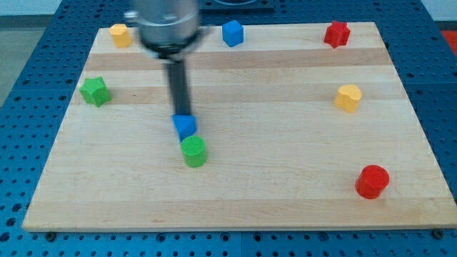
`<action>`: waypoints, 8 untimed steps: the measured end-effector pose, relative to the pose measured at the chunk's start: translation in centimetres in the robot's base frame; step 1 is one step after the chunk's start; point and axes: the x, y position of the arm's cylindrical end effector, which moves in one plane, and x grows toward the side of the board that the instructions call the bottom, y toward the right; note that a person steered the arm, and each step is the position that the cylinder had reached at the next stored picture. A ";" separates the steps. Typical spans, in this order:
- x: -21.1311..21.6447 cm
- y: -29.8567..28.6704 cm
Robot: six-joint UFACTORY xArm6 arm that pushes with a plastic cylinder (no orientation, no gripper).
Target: Push the green circle blue triangle downwards slightly
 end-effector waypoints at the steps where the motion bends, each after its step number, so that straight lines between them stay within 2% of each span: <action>1: -0.6 3.0; 2: -1.5 6.9; 3: 3.9 0.4; 4: 6.2 -7.8; 5: 5.2 -6.8; 6: 2.5 -8.4; 7: 3.8 -12.0; 8: 7.0 -10.7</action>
